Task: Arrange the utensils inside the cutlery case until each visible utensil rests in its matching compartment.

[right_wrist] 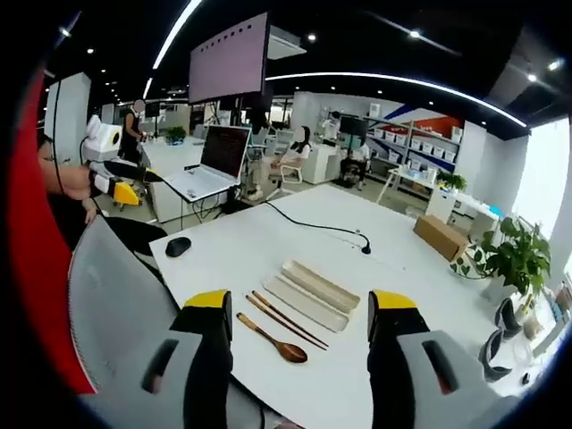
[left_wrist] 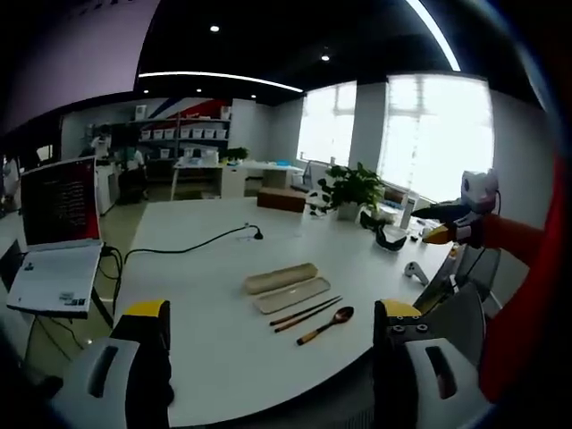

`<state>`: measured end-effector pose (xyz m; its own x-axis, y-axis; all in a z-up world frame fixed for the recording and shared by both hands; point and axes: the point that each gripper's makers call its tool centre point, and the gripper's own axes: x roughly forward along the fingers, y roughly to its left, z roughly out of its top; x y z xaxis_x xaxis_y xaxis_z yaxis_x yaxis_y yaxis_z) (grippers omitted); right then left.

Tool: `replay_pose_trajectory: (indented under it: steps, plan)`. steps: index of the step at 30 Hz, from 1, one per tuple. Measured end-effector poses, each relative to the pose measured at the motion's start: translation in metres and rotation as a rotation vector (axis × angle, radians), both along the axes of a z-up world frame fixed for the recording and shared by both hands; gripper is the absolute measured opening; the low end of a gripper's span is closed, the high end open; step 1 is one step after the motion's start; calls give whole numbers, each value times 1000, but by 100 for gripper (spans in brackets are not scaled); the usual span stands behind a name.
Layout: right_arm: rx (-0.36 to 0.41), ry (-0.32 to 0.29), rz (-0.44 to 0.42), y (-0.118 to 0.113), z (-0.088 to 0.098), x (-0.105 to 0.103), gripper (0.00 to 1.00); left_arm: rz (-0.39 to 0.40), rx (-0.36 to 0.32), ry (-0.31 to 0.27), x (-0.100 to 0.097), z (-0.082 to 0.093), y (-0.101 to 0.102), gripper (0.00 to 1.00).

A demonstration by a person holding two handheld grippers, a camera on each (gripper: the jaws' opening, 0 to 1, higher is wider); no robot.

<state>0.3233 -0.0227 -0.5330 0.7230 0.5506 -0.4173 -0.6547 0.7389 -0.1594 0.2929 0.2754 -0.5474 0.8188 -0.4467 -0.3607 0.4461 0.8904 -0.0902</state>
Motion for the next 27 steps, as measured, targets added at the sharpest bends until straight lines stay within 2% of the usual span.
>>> replay_pose_trajectory:
  steps: [3, 6, 13, 20, 27]
  plan:
    - [-19, 18, 9, 2, -6, 1, 56, 5, -5, -18, 0, 3, 1, 96]
    - [-35, 23, 20, 5, -9, 2, 54, -15, 43, -9, -2, -2, -2, 94]
    - [-61, 13, 21, 5, -10, 8, 50, -10, 18, -10, -5, -3, -4, 93]
    - [-55, 4, 21, 12, -7, 18, 49, -8, 20, -8, -4, -4, -4, 93]
    - [-45, -2, 35, 19, -6, 20, 48, -5, 46, -10, -5, -6, -2, 91]
